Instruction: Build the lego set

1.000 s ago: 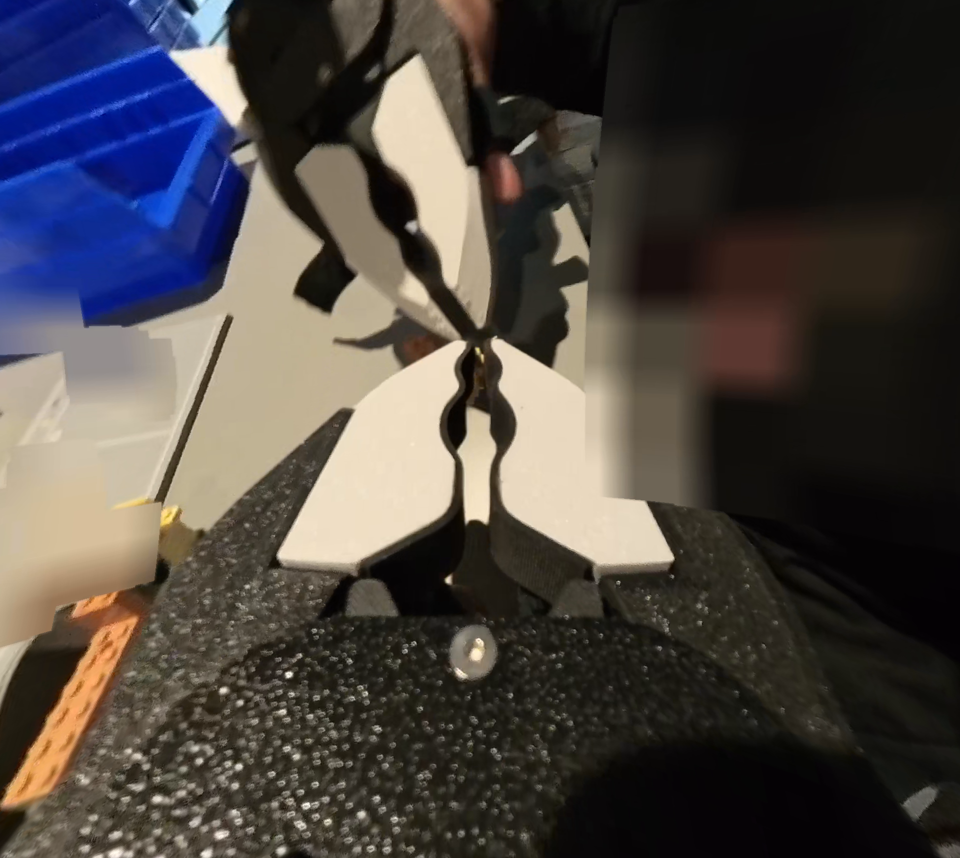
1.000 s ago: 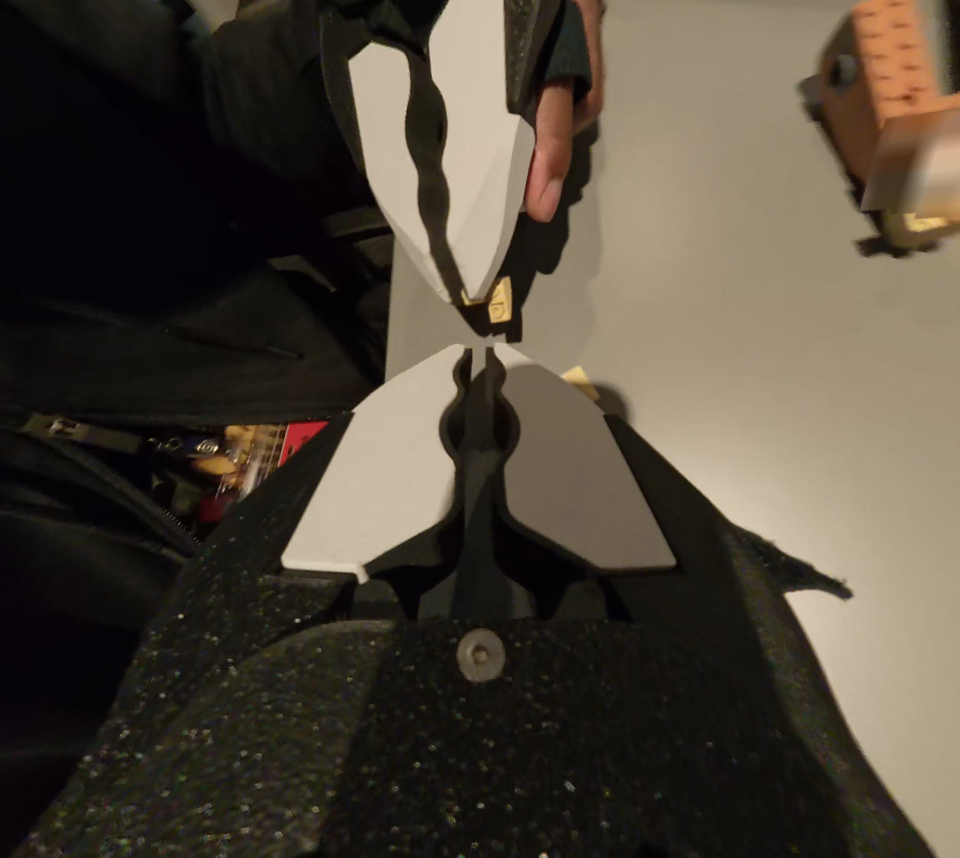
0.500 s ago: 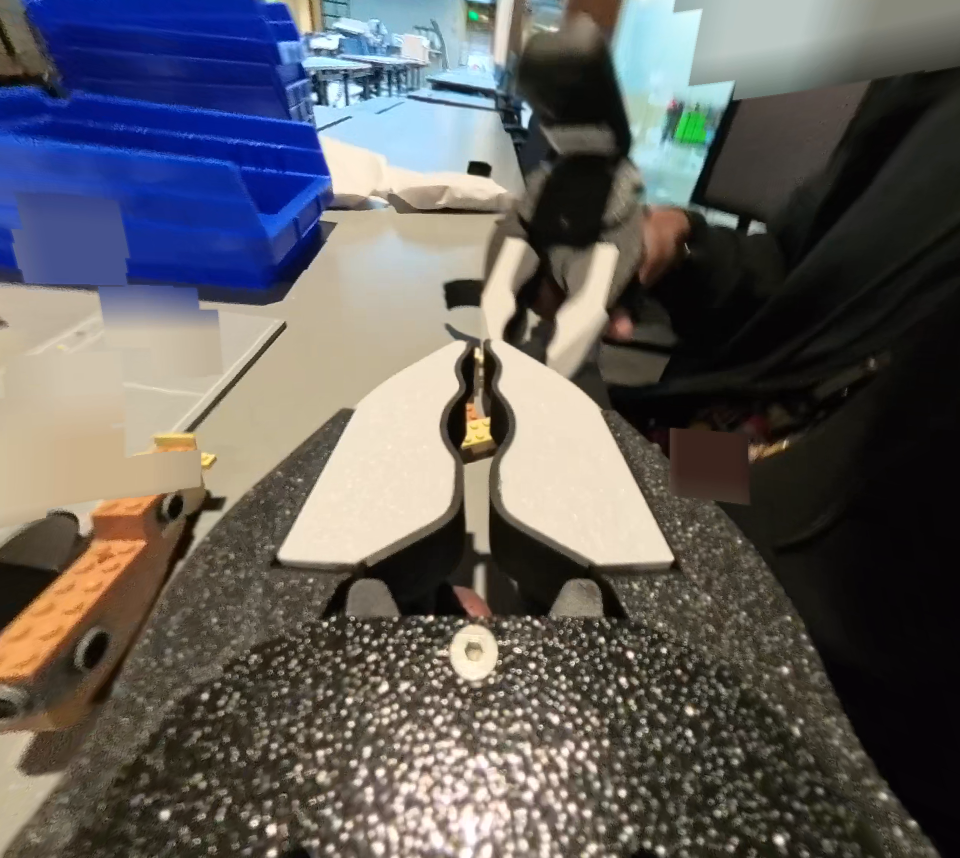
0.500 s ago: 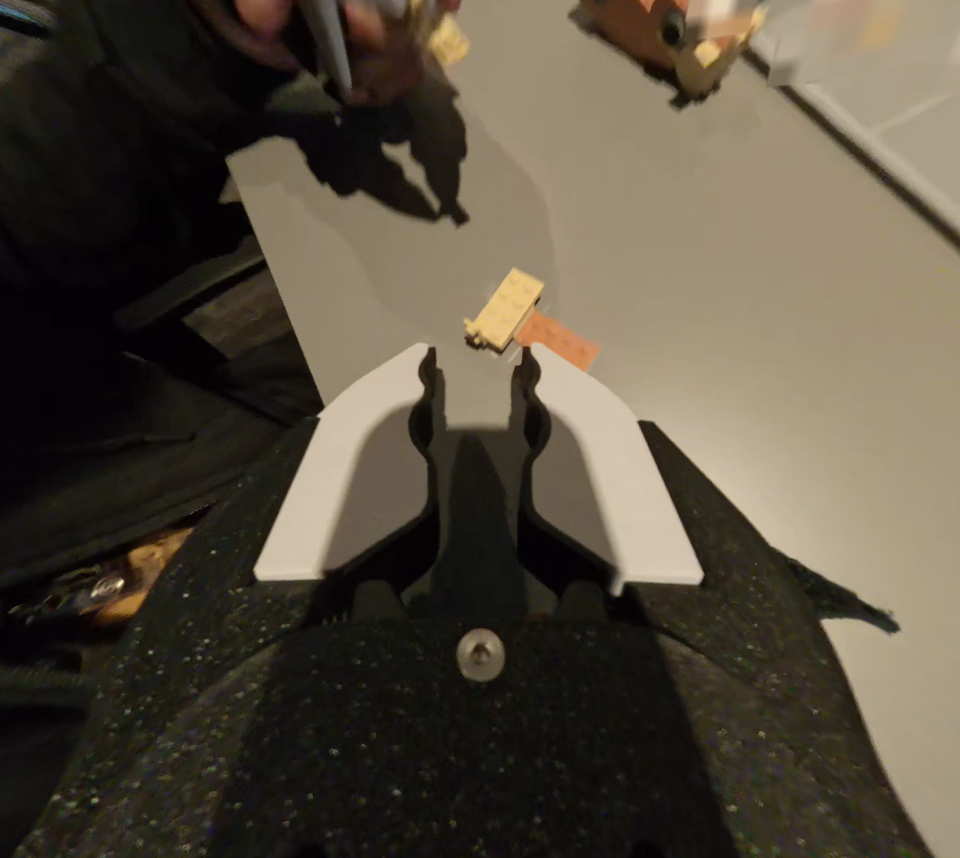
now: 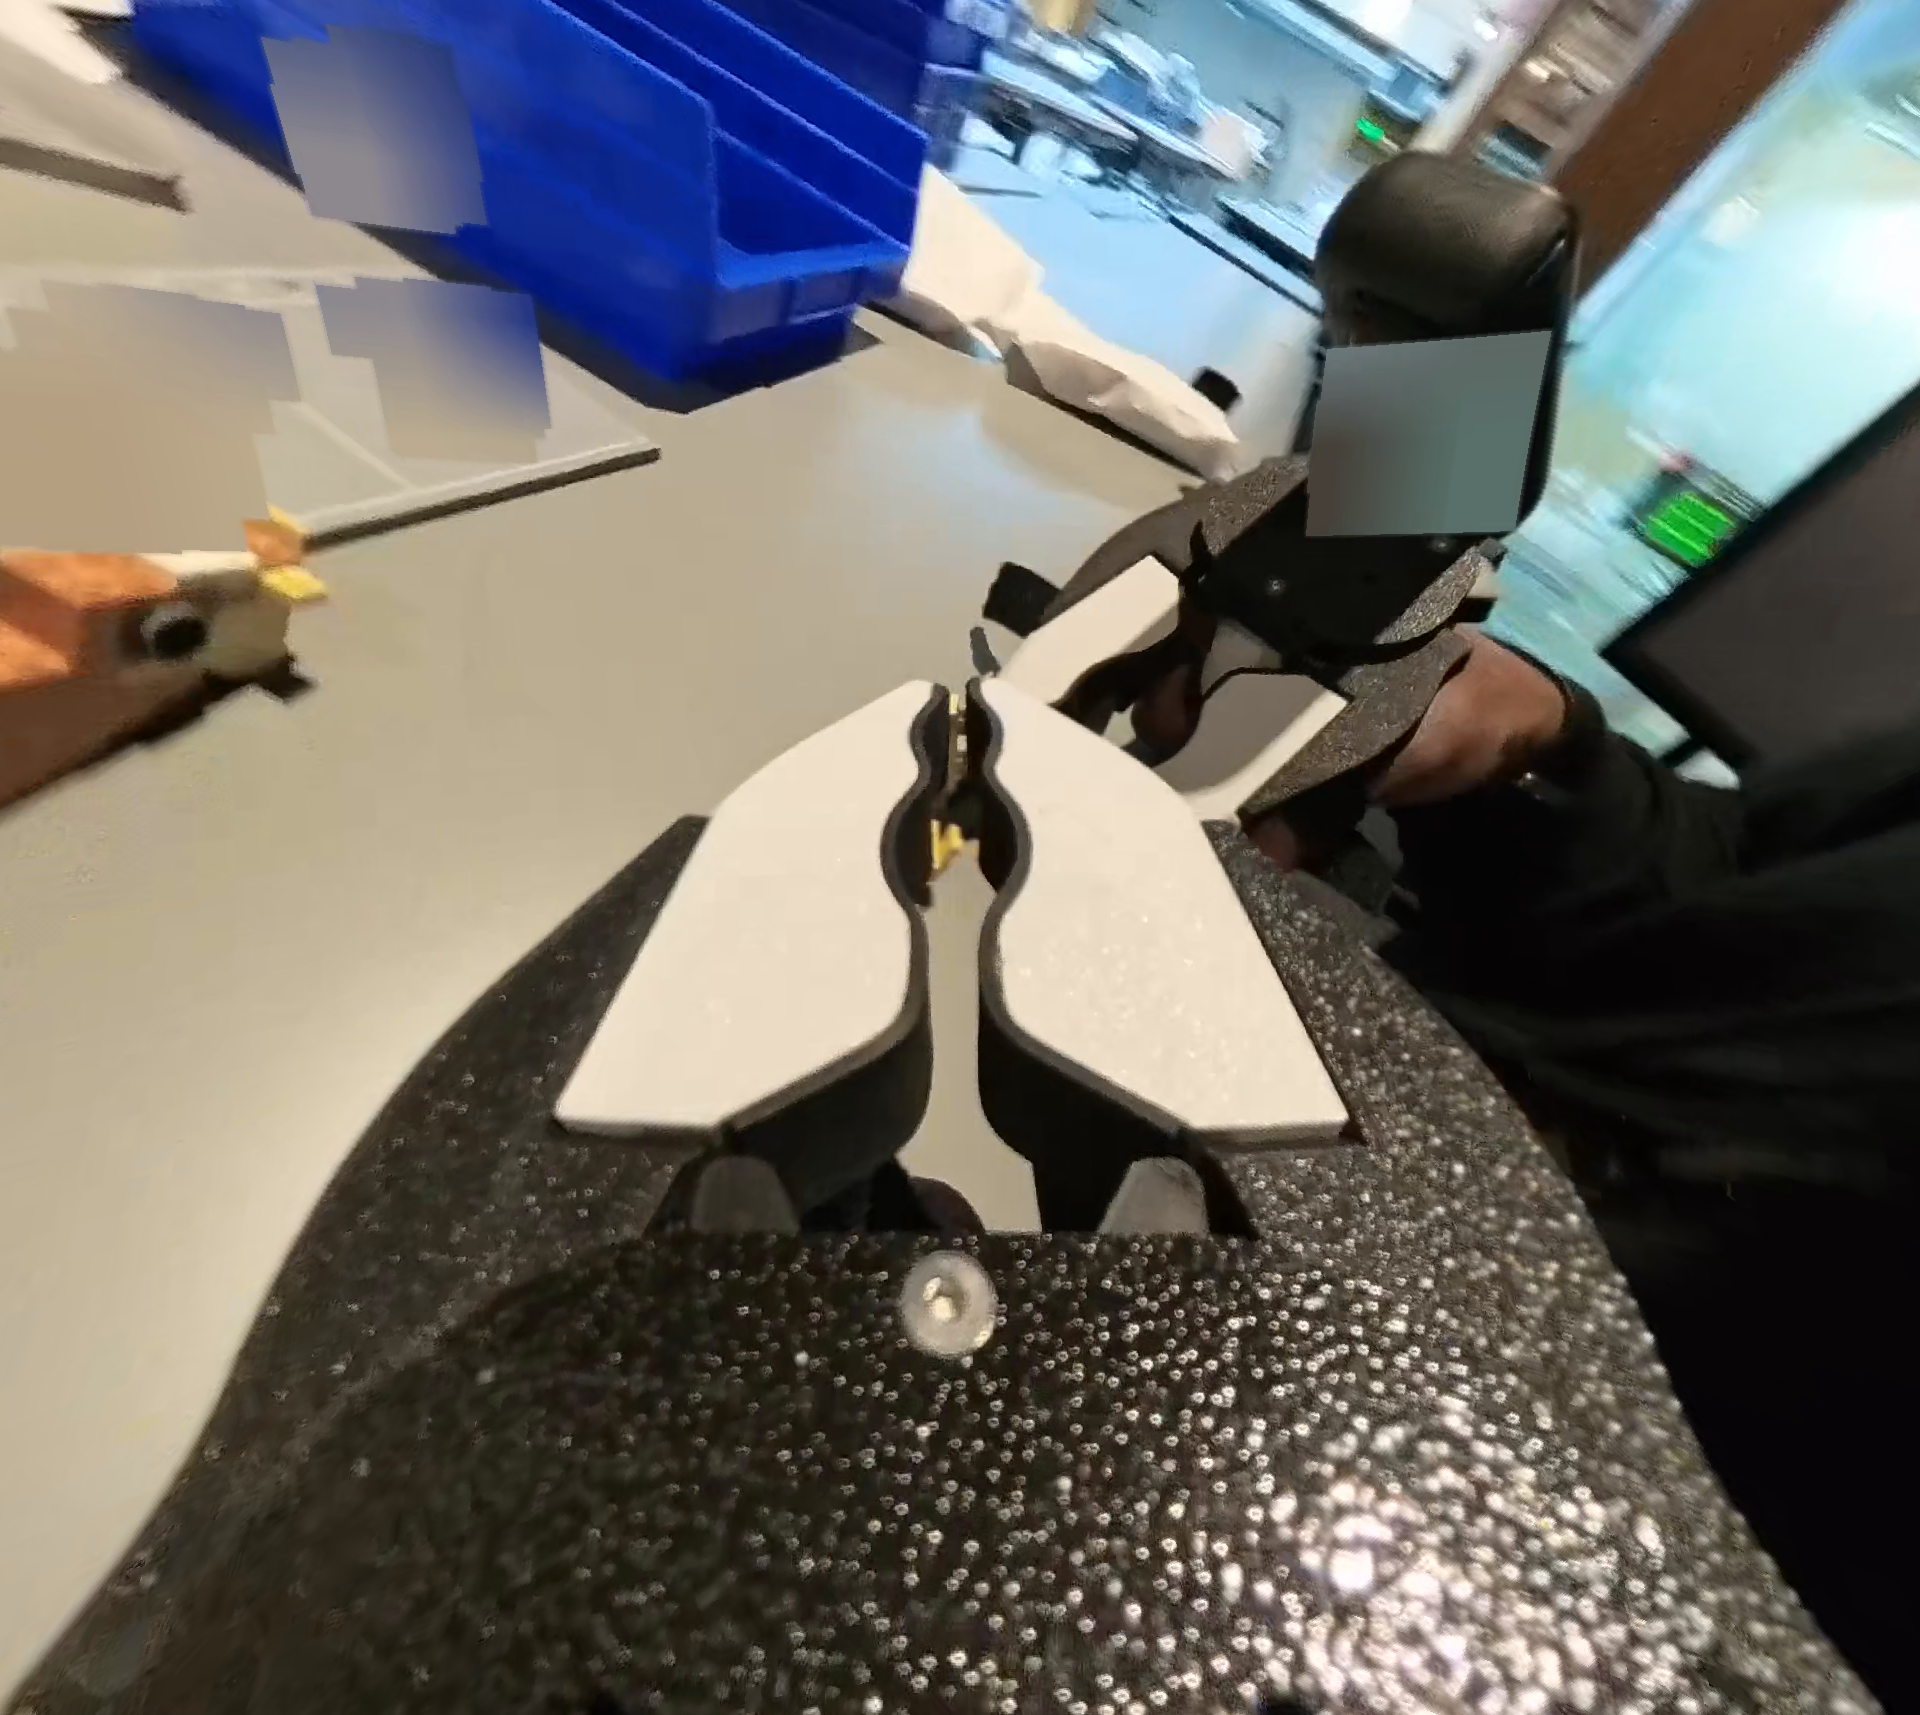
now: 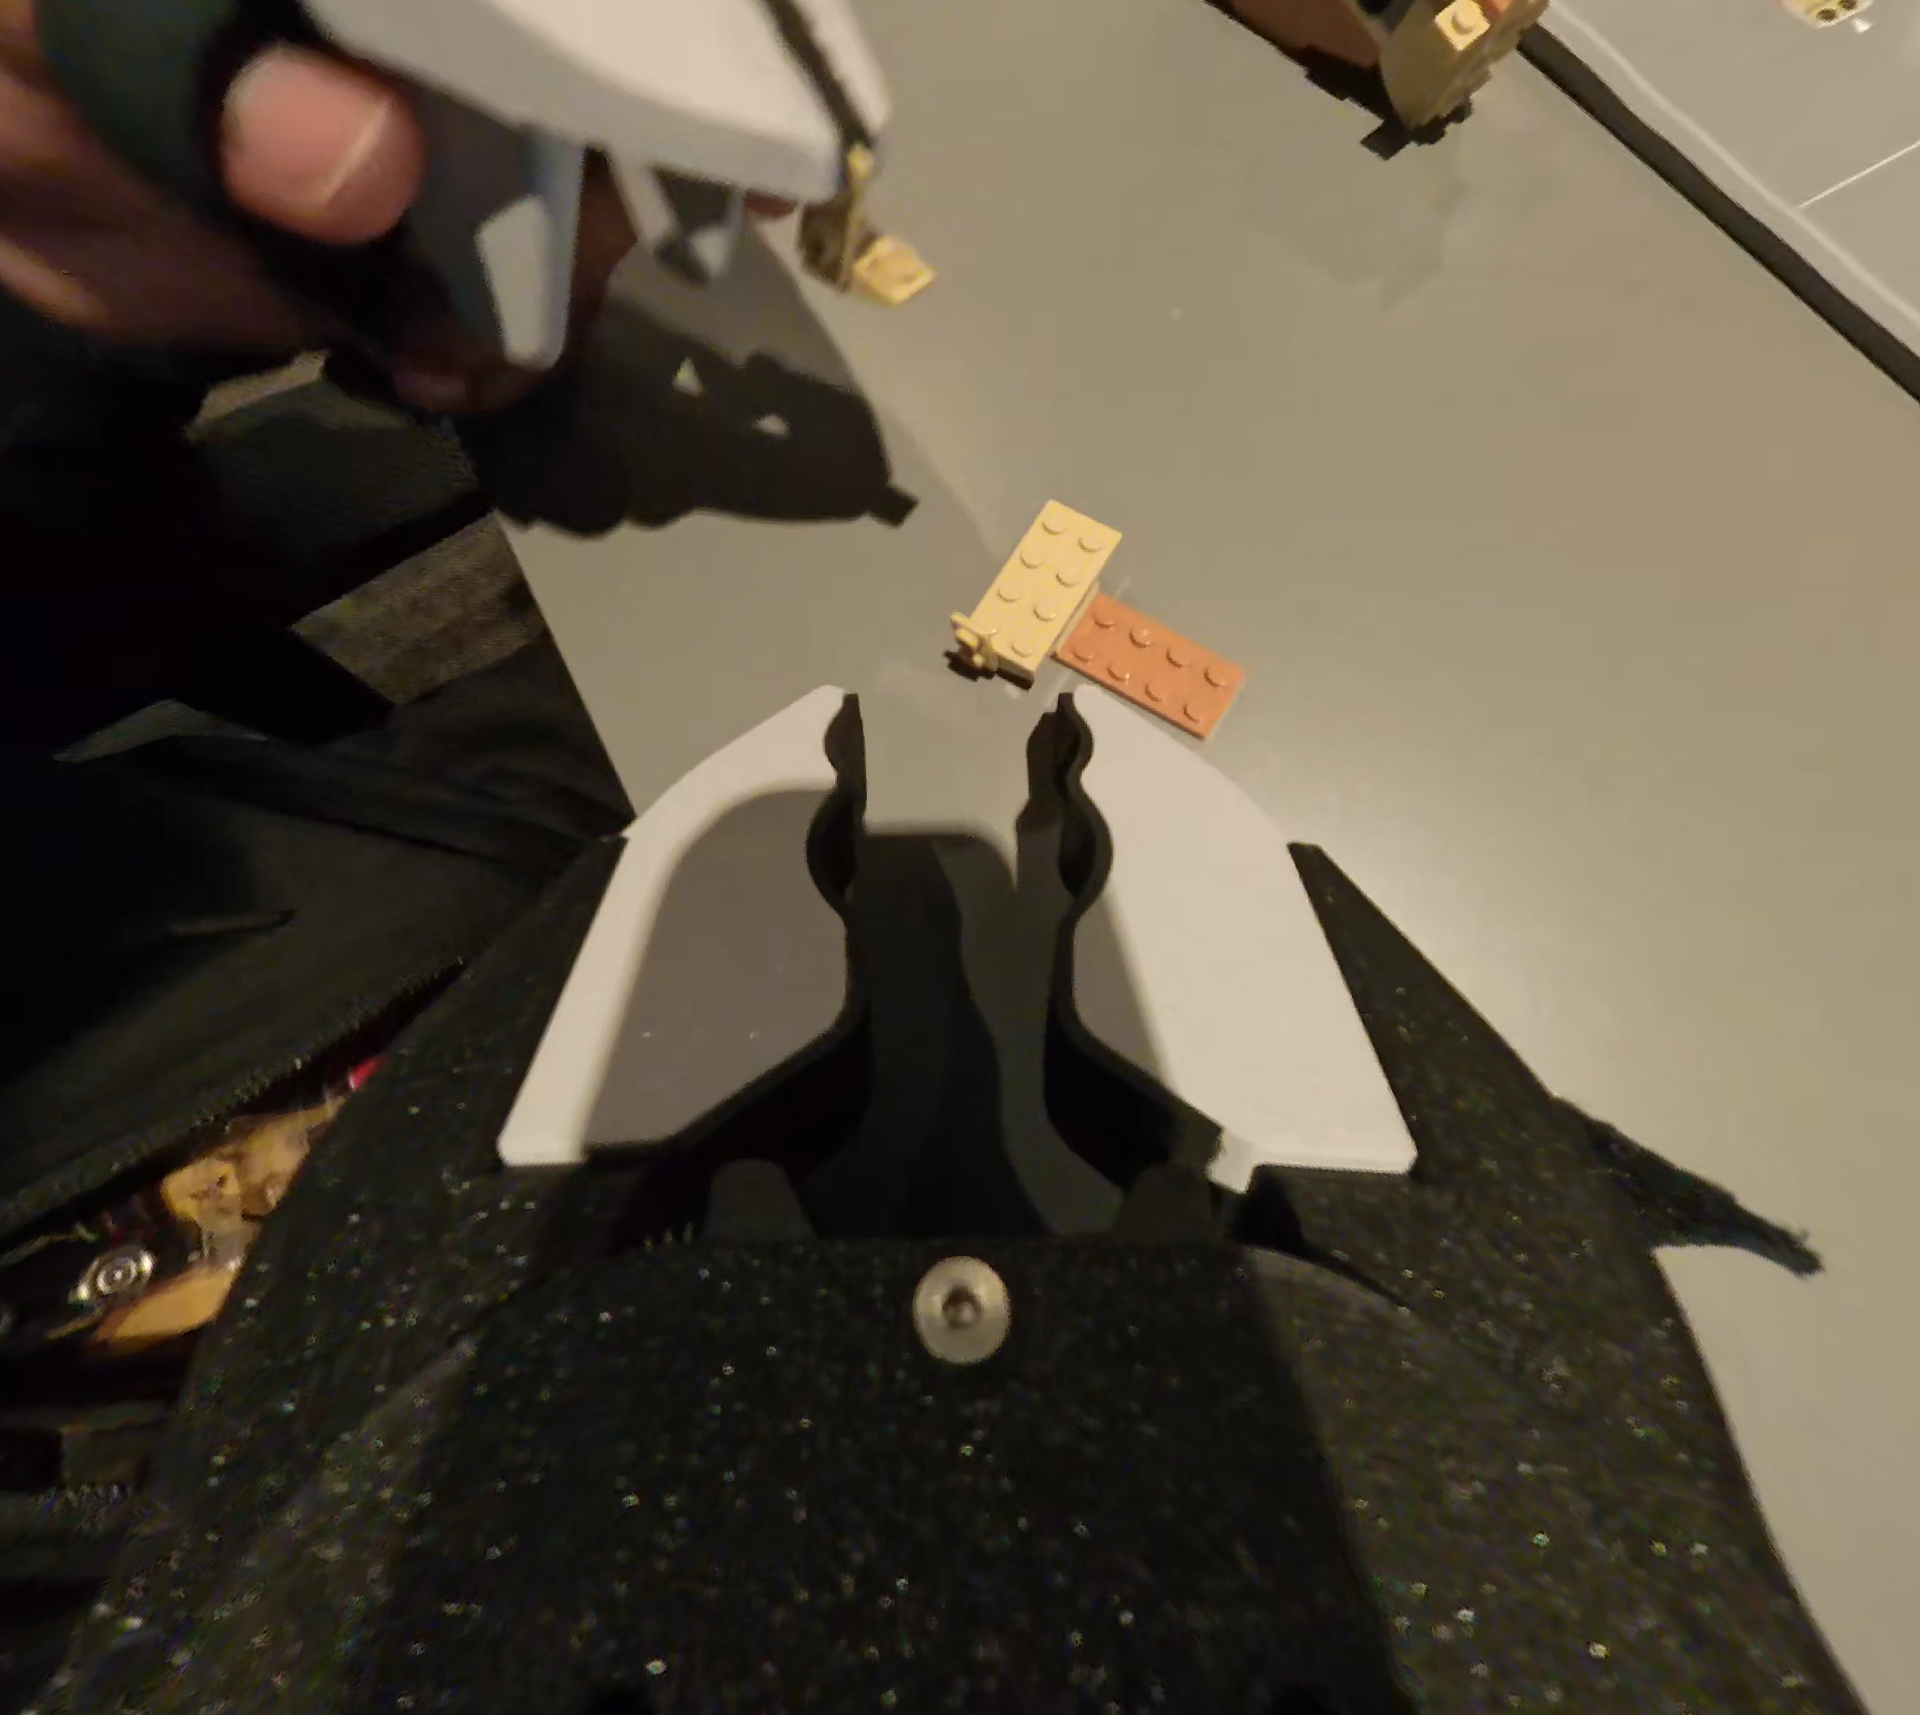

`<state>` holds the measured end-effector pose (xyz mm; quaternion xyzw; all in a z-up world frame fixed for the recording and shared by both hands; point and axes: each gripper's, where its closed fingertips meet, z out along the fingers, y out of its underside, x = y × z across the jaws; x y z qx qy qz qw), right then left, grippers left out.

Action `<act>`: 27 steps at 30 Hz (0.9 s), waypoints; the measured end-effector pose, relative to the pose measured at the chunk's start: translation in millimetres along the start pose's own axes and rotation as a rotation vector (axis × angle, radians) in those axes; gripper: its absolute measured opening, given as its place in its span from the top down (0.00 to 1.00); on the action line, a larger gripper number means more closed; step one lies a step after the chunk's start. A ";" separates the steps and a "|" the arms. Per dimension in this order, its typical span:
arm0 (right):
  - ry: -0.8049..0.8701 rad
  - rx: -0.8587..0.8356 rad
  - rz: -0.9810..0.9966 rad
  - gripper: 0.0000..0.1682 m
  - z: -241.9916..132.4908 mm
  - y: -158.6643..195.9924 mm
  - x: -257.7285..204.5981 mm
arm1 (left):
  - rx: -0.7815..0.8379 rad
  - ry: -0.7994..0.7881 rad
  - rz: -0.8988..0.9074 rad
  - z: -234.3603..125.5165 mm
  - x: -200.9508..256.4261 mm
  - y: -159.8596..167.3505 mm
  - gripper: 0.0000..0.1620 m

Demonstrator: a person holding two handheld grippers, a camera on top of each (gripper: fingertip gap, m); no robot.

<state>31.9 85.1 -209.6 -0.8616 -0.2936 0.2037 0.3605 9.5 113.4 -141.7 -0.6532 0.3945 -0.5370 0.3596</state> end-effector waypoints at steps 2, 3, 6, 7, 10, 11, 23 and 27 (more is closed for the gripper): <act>0.007 -0.003 -0.002 0.79 -3.3 2.8 2.9 | 0.027 -0.059 -0.022 -0.5 5.1 2.8 0.99; 0.016 -0.007 -0.004 0.79 -5.3 5.0 5.3 | 0.038 -0.076 -0.034 0.1 8.3 4.5 0.99; 0.025 0.015 0.005 0.79 -13.3 7.9 9.6 | 0.035 -0.115 -0.053 5.1 15.3 14.0 0.99; 0.023 0.027 0.009 0.79 -15.5 8.0 10.1 | 0.033 -0.134 -0.049 5.6 15.3 15.6 0.99; 0.010 0.054 0.007 0.80 -18.7 6.4 7.9 | 0.041 -0.171 -0.059 5.7 14.8 16.4 0.99; 0.005 0.047 -0.003 0.80 -18.1 7.1 6.3 | 0.045 -0.183 -0.062 5.8 14.0 16.9 0.99; -0.050 -0.025 -0.077 0.79 -9.1 11.5 -3.1 | 0.134 -0.240 -0.156 3.4 11.6 20.6 0.99; -0.046 -0.033 -0.088 0.79 -6.9 10.6 -2.3 | 0.161 -0.229 -0.174 -0.2 11.6 17.7 0.99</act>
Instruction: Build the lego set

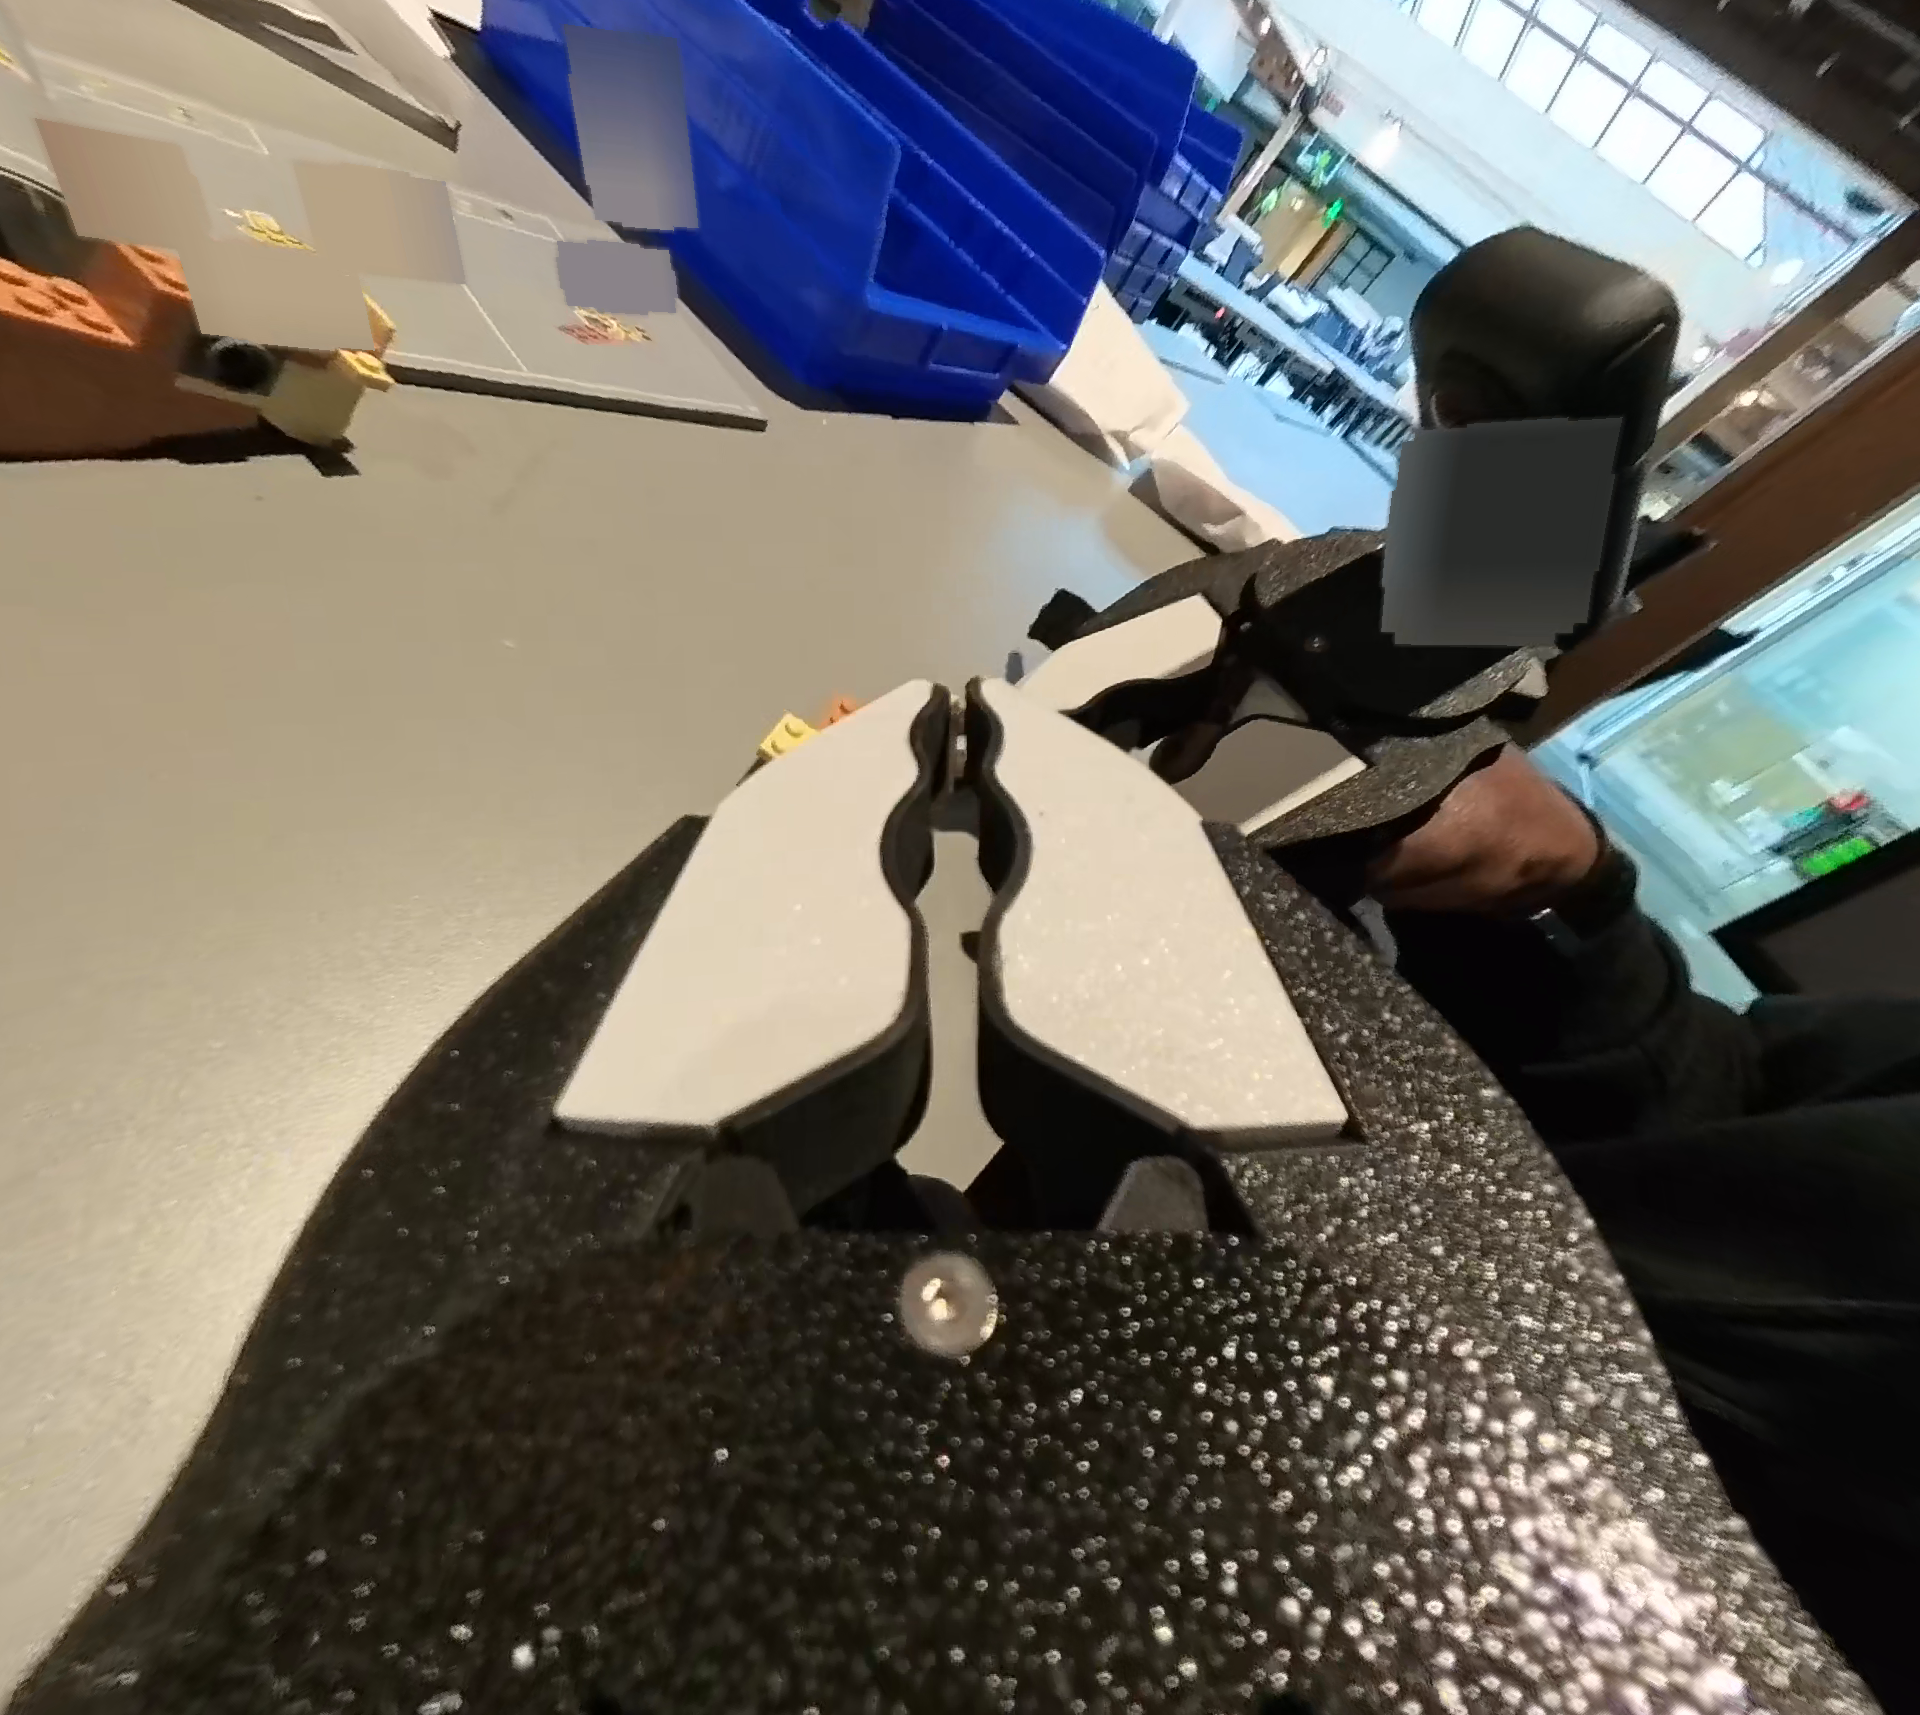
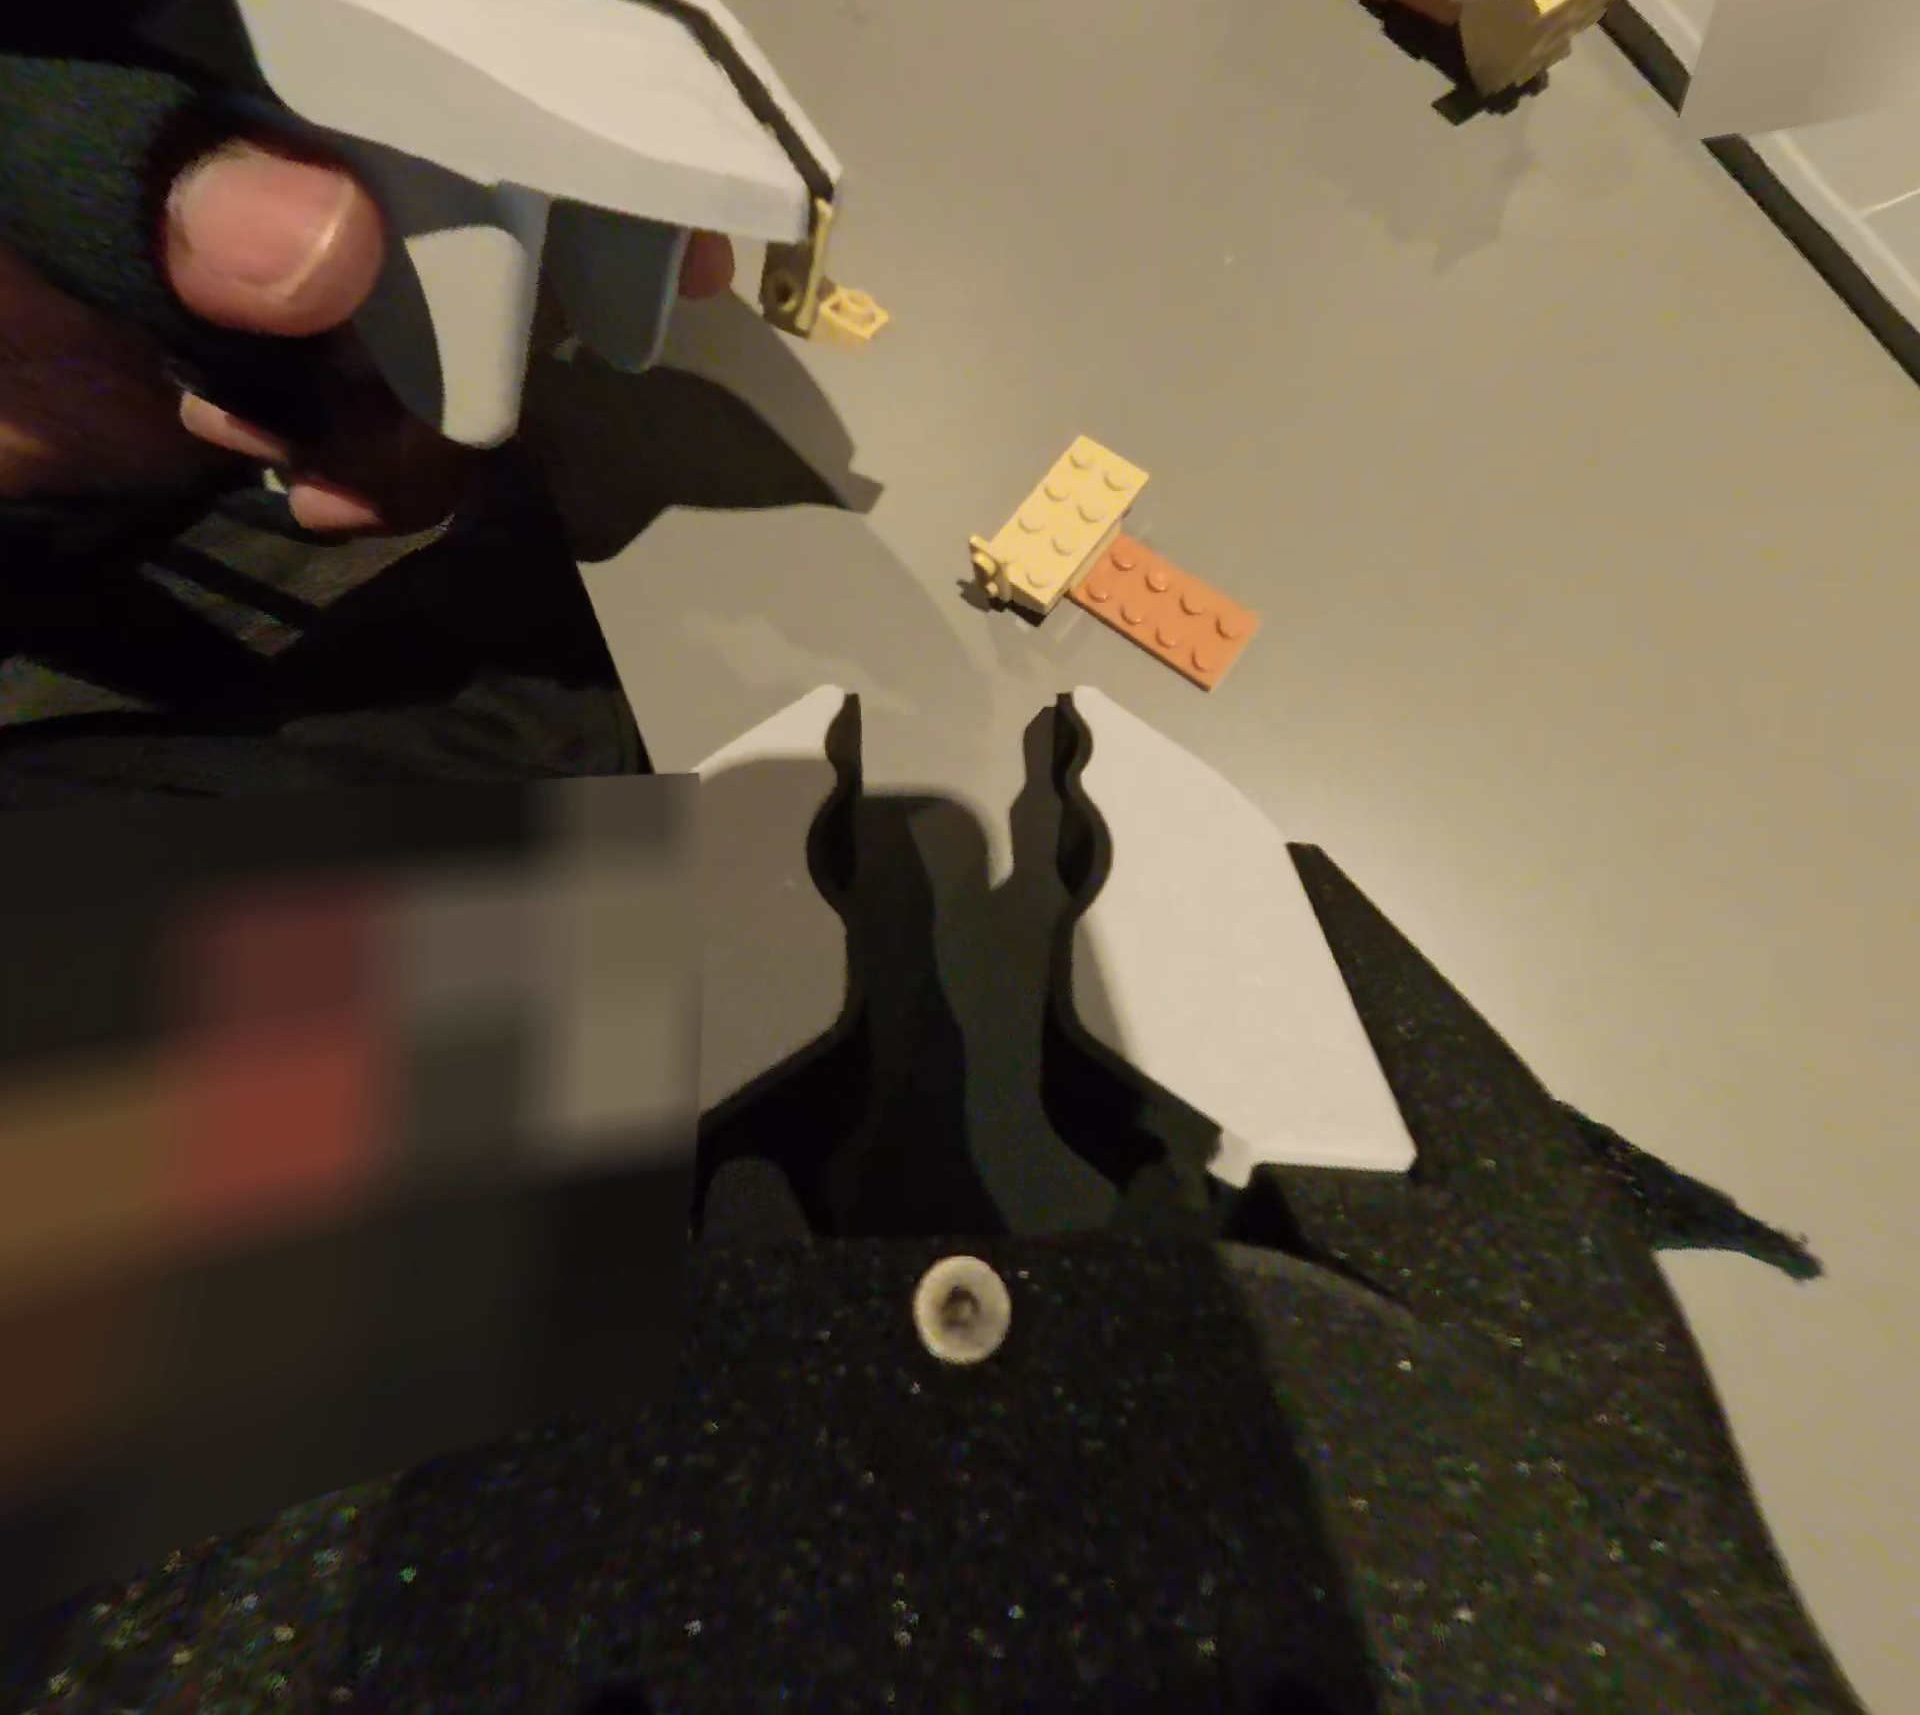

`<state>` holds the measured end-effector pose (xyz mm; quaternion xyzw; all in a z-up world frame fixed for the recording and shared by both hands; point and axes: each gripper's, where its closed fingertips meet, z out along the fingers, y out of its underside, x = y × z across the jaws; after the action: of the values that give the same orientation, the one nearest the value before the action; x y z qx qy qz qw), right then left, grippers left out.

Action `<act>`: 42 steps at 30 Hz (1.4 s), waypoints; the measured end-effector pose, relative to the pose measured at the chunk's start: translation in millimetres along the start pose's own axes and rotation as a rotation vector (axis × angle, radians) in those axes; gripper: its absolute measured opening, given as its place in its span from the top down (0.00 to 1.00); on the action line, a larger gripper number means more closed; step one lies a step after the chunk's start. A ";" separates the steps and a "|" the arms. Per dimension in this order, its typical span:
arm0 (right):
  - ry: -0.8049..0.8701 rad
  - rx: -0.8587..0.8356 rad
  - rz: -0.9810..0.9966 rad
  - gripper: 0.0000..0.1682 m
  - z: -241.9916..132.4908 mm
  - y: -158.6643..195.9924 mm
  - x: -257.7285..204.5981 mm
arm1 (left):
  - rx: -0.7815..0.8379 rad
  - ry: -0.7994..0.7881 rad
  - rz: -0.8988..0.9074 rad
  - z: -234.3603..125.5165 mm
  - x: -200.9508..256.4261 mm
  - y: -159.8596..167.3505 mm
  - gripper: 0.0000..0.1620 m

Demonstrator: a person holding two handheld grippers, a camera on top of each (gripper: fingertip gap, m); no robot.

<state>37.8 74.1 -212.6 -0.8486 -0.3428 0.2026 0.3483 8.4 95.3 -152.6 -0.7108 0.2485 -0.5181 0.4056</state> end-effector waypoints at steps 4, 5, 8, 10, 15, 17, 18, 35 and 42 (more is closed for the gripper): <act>0.030 0.001 -0.018 0.78 4.3 -4.0 2.1 | 0.032 0.032 -0.050 -3.4 -0.6 -2.6 0.99; 0.040 0.002 -0.022 0.78 6.1 -5.7 2.4 | 0.038 0.038 -0.065 -4.2 -1.0 -3.0 0.99; 0.076 -0.014 -0.036 0.77 13.4 -9.6 3.7 | 0.051 0.043 -0.082 -5.8 -2.4 -3.6 0.99; 0.108 -0.022 -0.042 0.77 17.8 -12.3 6.2 | 0.058 0.044 -0.085 -6.8 -2.3 -4.7 0.99; 0.161 -0.047 -0.048 0.76 27.0 -17.4 12.7 | 0.069 0.054 -0.093 -7.2 -1.5 -5.6 0.99; 0.178 -0.053 -0.056 0.77 28.3 -18.0 15.4 | 0.064 0.065 -0.098 -6.8 -0.8 -4.6 0.99; 0.186 -0.055 -0.061 0.78 28.4 -18.0 16.7 | 0.062 0.070 -0.101 -6.7 -0.5 -4.3 0.99; -0.043 -0.113 -0.464 0.84 8.6 -3.5 34.2 | 0.045 0.161 -0.094 -4.5 12.1 -7.7 0.99; -0.135 -0.157 -0.655 0.71 -7.4 6.8 42.8 | 0.069 0.262 -0.077 -4.1 30.6 -11.6 0.99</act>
<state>74.4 98.2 -217.1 -0.7023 -0.6340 0.1086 0.3051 14.2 76.7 -126.0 -0.6317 0.2541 -0.6299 0.3738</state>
